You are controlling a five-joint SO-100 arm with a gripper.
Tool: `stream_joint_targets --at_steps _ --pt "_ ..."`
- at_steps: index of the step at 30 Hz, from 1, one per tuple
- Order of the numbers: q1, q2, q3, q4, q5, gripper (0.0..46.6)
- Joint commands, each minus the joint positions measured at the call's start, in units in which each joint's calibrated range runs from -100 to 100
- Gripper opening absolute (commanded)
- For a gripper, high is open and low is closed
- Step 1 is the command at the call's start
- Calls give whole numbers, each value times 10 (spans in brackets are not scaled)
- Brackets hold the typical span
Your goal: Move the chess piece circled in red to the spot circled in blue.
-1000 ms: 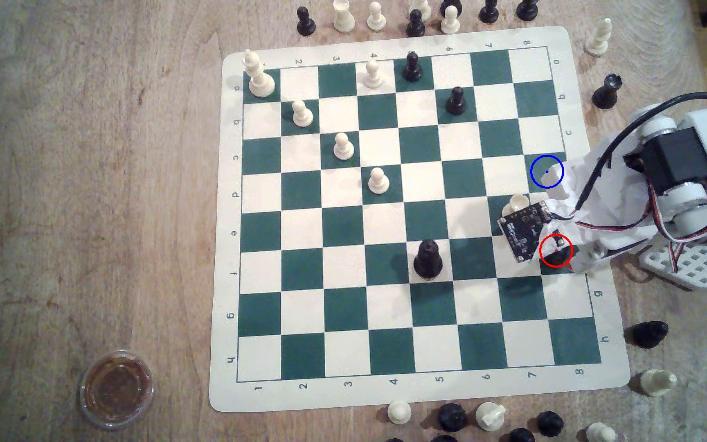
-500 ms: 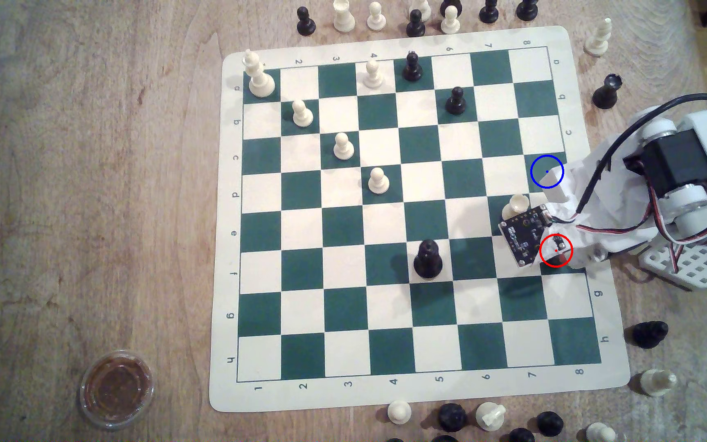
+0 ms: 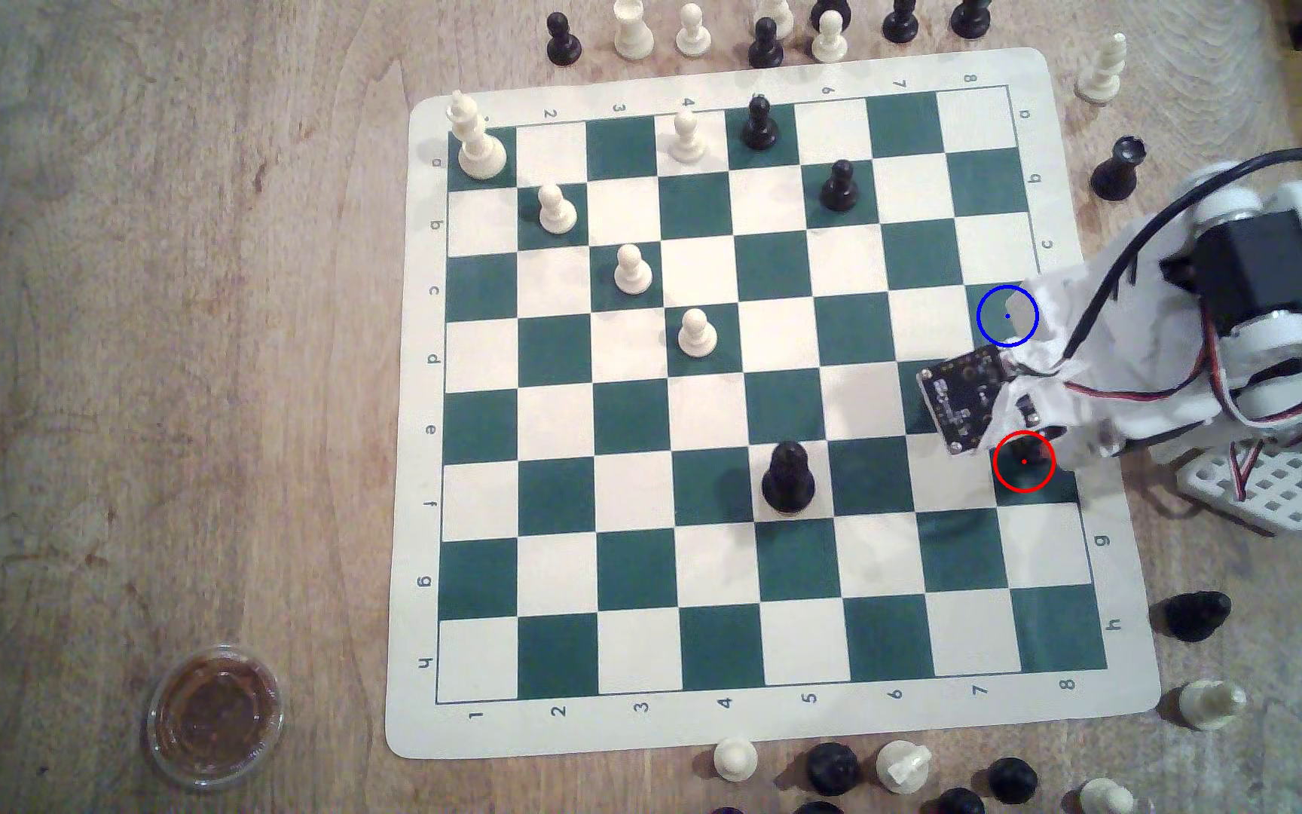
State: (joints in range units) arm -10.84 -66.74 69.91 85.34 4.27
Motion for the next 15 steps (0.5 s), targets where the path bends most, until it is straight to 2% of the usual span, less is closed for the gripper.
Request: stream_joint_targets --at_steps 1,5,9,10,15 --pt "37 4 -89 31 7 3" --pt "140 19 -134 49 44 3" --pt "197 32 -170 71 67 3" --pt "228 42 -178 73 79 3" --pt "280 55 -170 49 98 3"
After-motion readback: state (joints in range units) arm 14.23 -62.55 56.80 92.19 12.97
